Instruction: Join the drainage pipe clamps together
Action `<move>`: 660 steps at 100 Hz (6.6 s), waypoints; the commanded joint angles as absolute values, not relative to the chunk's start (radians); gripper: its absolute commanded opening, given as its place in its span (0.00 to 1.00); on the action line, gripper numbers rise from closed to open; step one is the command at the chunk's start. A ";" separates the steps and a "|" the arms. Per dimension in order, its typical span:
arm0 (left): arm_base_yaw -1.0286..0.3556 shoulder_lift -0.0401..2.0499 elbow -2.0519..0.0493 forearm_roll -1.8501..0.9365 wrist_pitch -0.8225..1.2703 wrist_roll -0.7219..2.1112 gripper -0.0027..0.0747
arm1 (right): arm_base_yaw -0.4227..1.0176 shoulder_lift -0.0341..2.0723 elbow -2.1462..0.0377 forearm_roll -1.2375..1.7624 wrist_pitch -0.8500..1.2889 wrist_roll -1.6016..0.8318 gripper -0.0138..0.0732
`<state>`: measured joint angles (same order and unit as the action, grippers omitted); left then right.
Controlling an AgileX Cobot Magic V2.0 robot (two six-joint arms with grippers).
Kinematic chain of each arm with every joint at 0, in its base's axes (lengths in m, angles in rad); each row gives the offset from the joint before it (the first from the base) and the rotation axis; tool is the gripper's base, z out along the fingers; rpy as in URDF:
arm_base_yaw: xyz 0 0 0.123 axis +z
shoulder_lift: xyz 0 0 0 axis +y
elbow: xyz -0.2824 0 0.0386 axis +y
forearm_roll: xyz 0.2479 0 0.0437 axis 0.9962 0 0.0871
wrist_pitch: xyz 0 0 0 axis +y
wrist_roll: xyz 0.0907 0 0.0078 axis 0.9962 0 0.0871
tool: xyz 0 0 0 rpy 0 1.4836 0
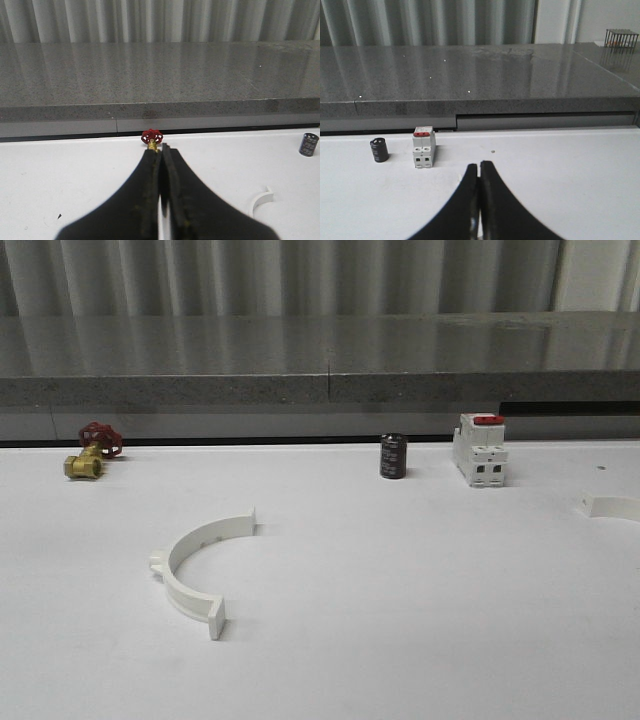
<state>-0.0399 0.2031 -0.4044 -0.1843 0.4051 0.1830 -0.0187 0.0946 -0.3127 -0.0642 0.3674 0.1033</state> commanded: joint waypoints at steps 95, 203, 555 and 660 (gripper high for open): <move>-0.039 0.214 -0.430 -0.201 0.322 0.181 0.01 | -0.023 1.214 -1.019 -0.068 0.962 0.102 0.61; -0.039 0.214 -0.430 -0.201 0.322 0.181 0.01 | -0.142 1.886 -1.301 0.017 0.763 -0.091 0.78; -0.039 0.214 -0.430 -0.201 0.322 0.181 0.01 | 0.713 2.054 -1.601 -0.085 0.842 0.926 0.58; -0.039 0.214 -0.430 -0.201 0.322 0.181 0.01 | 0.523 1.634 -1.456 -0.048 1.051 0.165 0.08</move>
